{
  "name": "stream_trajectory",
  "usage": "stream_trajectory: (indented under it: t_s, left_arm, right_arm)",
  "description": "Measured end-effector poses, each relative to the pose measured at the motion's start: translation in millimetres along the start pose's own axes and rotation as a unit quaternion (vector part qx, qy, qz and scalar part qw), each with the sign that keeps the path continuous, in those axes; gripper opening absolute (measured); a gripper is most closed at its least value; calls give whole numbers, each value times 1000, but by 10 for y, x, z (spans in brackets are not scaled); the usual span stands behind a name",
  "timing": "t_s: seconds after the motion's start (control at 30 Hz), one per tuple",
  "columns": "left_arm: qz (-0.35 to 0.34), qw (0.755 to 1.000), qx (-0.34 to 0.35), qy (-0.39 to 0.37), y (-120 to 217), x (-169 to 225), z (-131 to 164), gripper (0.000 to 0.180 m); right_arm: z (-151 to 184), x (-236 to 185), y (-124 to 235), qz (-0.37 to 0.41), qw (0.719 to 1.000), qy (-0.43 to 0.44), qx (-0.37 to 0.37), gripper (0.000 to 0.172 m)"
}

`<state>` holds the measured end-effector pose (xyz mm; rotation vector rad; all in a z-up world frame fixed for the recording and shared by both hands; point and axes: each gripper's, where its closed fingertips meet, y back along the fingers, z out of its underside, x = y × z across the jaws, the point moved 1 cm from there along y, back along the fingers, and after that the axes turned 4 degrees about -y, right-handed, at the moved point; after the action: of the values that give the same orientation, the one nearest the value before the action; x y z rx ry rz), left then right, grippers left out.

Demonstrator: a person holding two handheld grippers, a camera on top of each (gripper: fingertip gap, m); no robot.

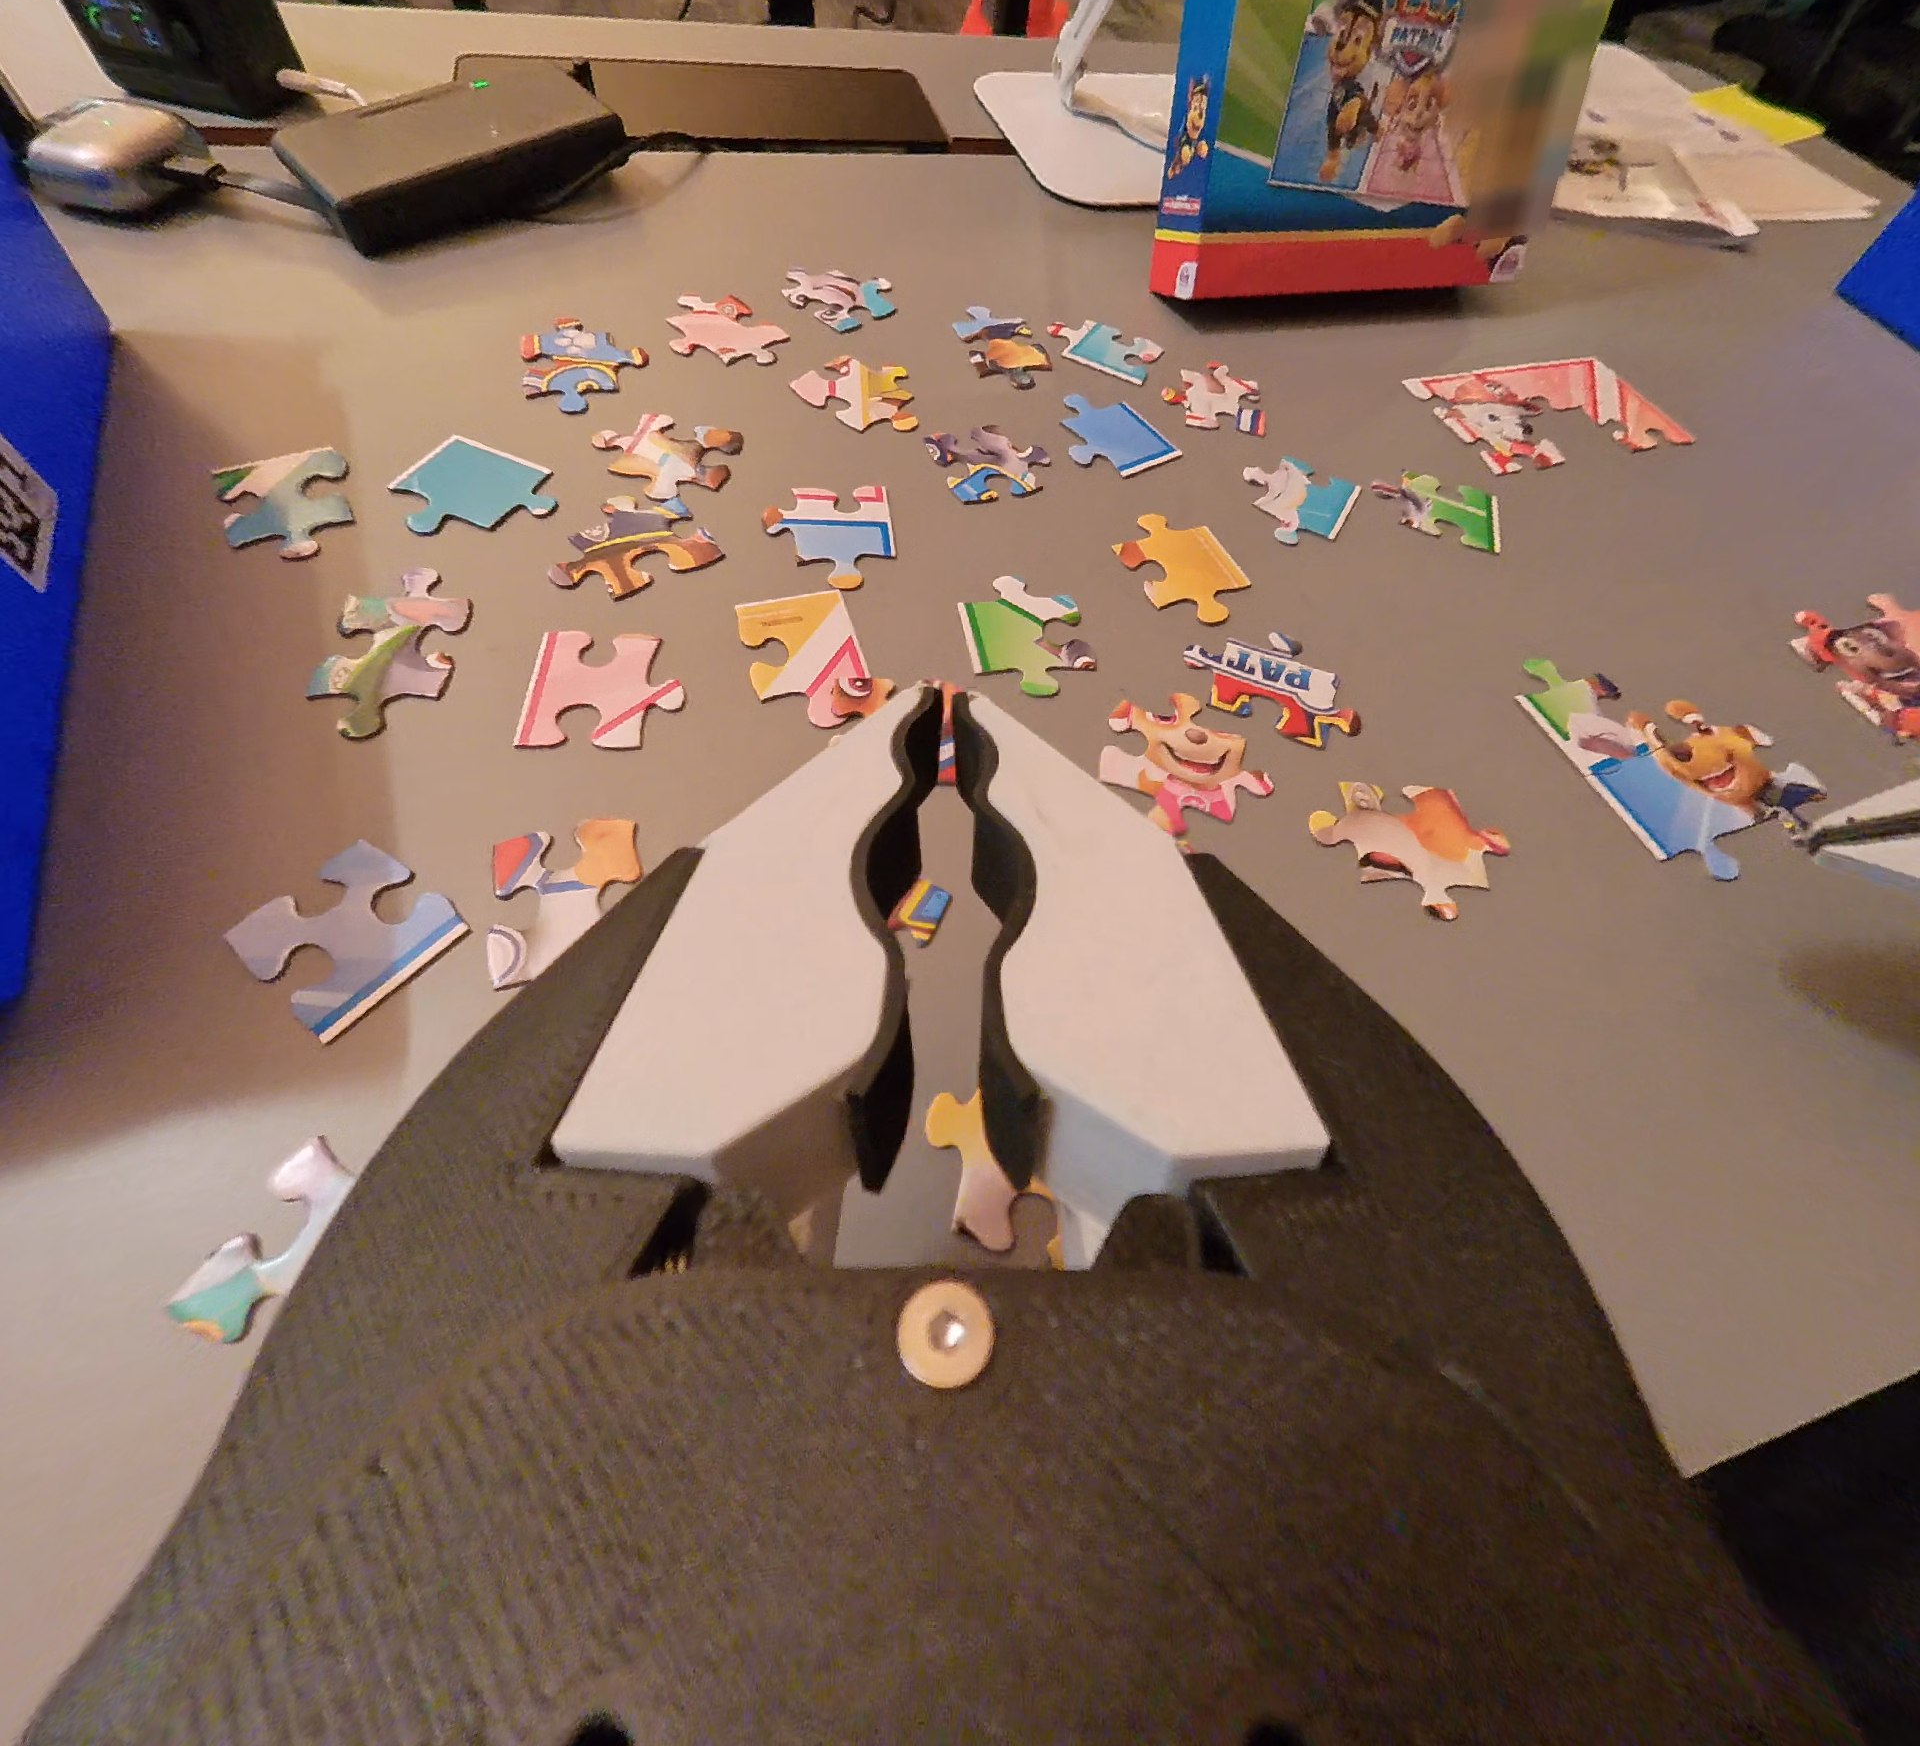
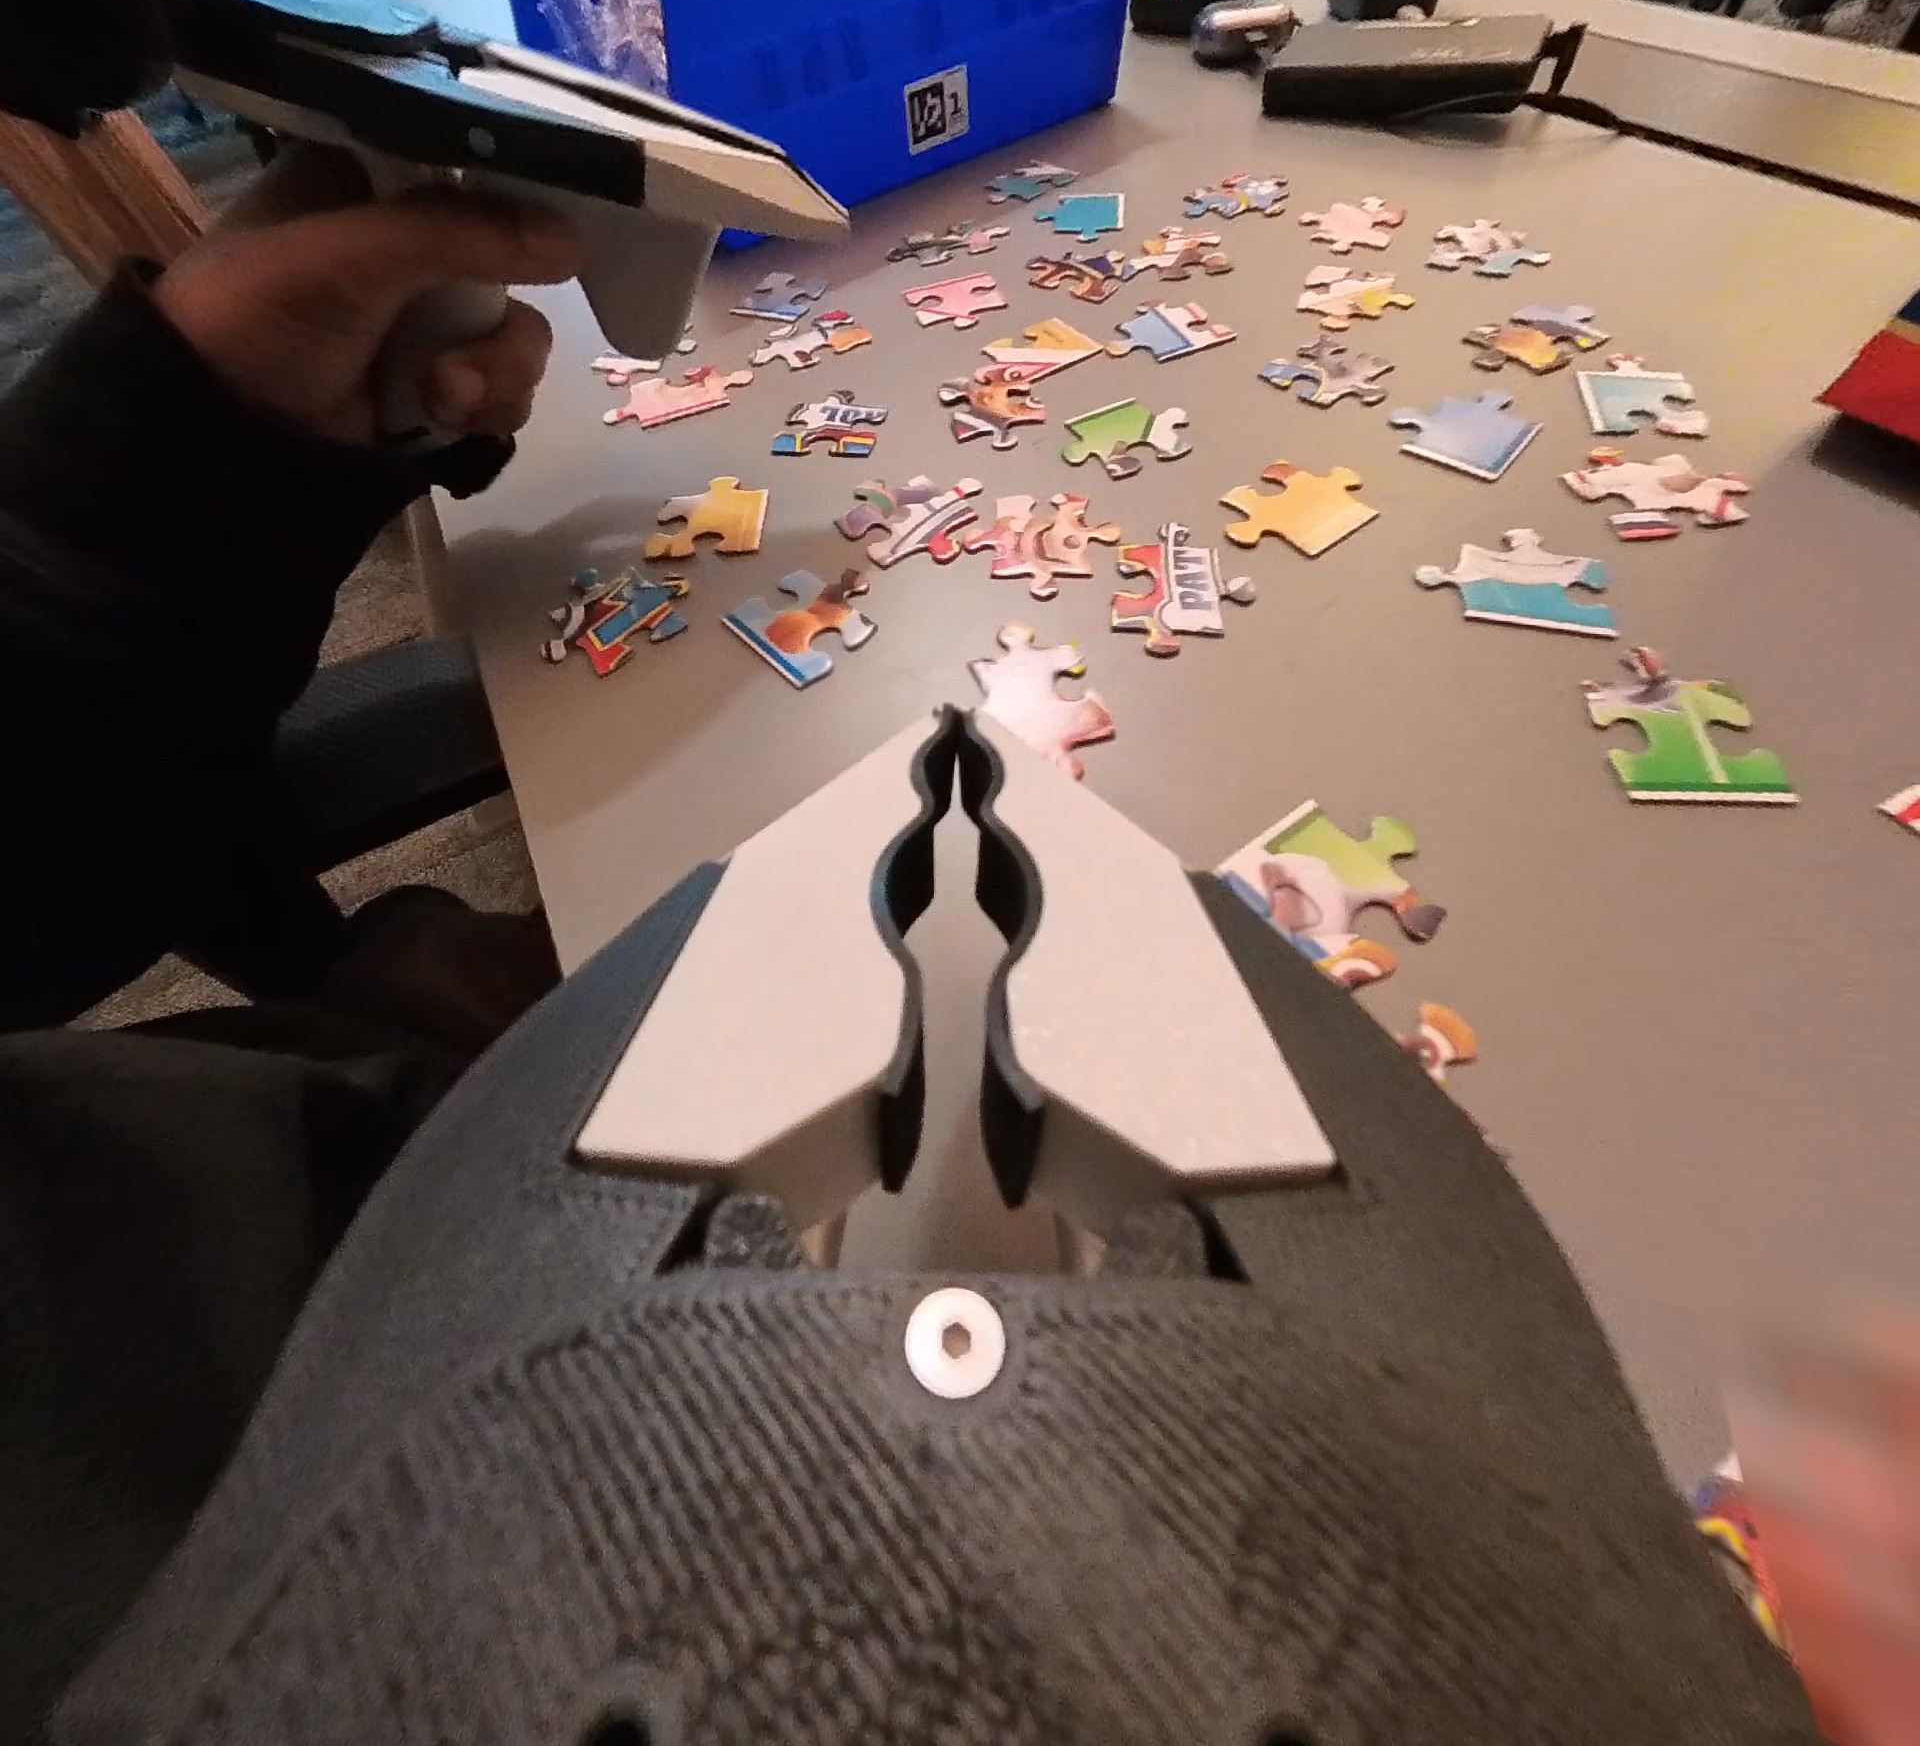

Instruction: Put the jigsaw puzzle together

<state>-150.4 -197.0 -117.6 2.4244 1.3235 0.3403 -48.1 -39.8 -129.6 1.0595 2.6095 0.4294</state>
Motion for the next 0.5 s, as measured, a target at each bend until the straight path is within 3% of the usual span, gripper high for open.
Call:
stream_trajectory:
  t_s: [0.2, 0.37, 0.5]
  left_arm:
    - [-103, 994, -33, -22, 165, -468, 112, 0]
    - [-134, 990, -22, 27, 324, -740, 125, 1]
    - [-182, 982, -36, 23, 343, -936, 225, 0]
  right_arm:
    - [60, -54, -55, 8, 1000, 12, -10, 0]
    - [66, -67, -74, 9, 1000, 26, -12, 0]
    - [86, -104, -114, -23, 999, 19, -24, 0]
